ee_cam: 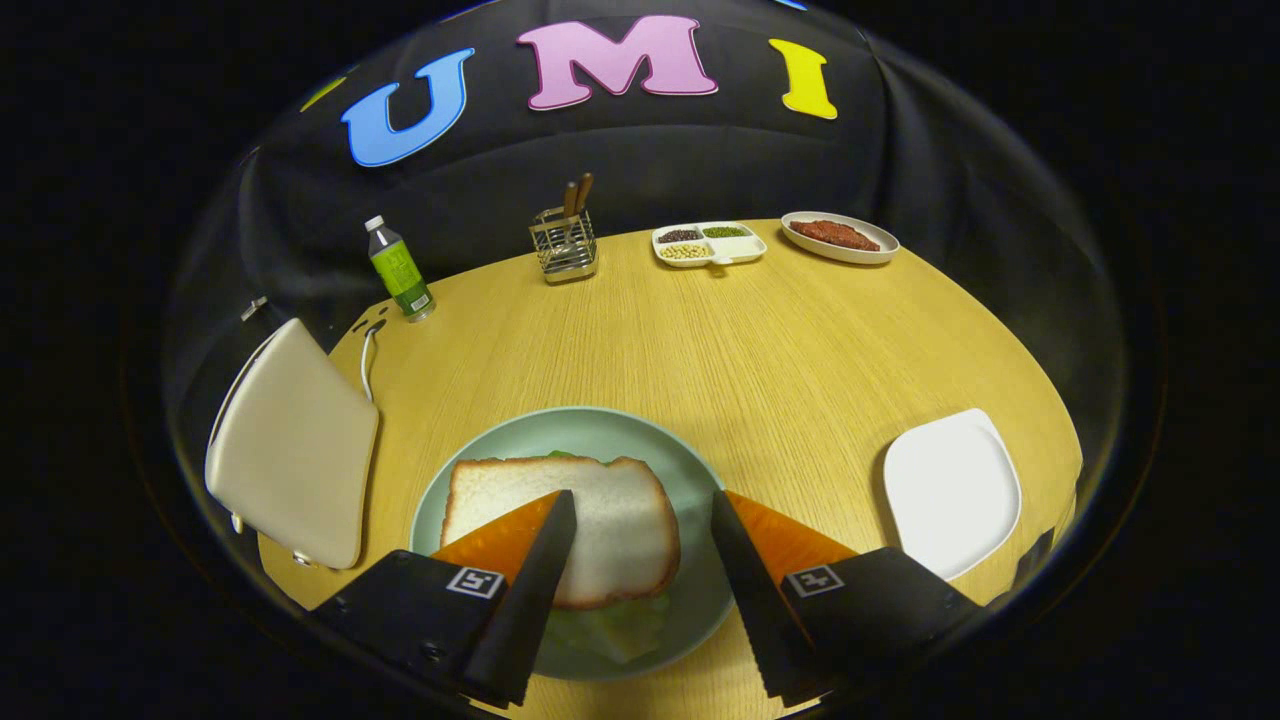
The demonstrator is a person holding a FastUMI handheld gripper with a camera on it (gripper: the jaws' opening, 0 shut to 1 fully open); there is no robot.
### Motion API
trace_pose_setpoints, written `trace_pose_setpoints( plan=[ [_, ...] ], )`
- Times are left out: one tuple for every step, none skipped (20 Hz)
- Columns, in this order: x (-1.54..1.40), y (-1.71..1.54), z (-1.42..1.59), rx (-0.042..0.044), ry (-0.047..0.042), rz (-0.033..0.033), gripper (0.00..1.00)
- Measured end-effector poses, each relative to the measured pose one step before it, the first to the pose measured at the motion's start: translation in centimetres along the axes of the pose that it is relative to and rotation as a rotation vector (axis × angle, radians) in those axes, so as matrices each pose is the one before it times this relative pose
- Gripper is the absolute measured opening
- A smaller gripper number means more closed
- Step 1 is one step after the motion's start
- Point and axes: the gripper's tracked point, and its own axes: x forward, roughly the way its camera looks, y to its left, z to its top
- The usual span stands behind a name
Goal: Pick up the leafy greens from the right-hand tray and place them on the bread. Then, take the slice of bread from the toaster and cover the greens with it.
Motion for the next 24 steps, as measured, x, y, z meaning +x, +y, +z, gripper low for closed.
trace_pose_setpoints(
  plan=[
    [-0.261, 0.218, 0.174, 0.00507, -0.00176, 0.01330, 0.92],
    [-0.101, 0.097, 0.333, -0.00587, -0.00704, 0.00713, 0.97],
    [-0.278, -0.143, 0.426, -0.02088, -0.01218, 0.00389, 1.00],
    [-0.387, -0.188, 0.502, -0.02836, -0.01276, 0.00270, 1.00],
    [-0.525, -0.082, 0.735, -0.01879, -0.01399, 0.00791, 1.00],
    [-0.692, -0.050, 1.036, -0.01397, -0.01935, 0.01090, 0.99],
    [-0.719, -0.015, 1.283, -0.01206, -0.02485, 0.01354, 0.99],
    [-0.872, 0.031, 1.357, -0.01549, -0.02742, 0.01595, 0.99],
    [-0.906, 0.155, 1.316, -0.02007, -0.02758, 0.02045, 0.99],
    [-1.047, 0.153, 1.256, -0.02677, -0.02473, 0.02095, 0.99],
    [-0.919, -0.086, 1.147, -0.02634, -0.02164, 0.01551, 0.99],
    [-0.984, -0.065, 1.254, -0.01846, -0.02299, 0.01734, 0.99],
    [-0.947, -0.086, 1.193, -0.01295, -0.02601, 0.01707, 0.99],
    [-0.922, -0.139, 0.979, -0.00707, -0.02110, 0.01513, 0.99],
    [-0.883, -0.273, 0.689, -0.00335, -0.01251, 0.01166, 0.99],
    [-0.944, -0.343, 0.511, -0.00424, -0.01108, 0.00976, 0.99],
    [-0.838, -0.383, 0.526, -0.00731, -0.01048, 0.00840, 0.99],
    [-0.832, -0.336, 0.607, -0.01074, -0.01334, 0.00938, 0.99],
    [-0.862, -0.435, 0.718, -0.01466, -0.01553, 0.00591, 0.99],
    [-0.951, -0.324, 0.816, -0.01223, -0.01991, 0.00646, 0.99],
    [-0.724, -0.285, 0.710, -0.00983, -0.01431, 0.00677, 0.99],
    [-0.669, -0.192, 0.742, -0.00890, -0.01548, 0.00642, 0.99],
    [-0.550, -0.157, 0.711, -0.00791, -0.01147, 0.00857, 0.99],
    [-0.459, -0.176, 0.700, -0.00520, -0.01131, 0.00716, 0.99]
  ],
)
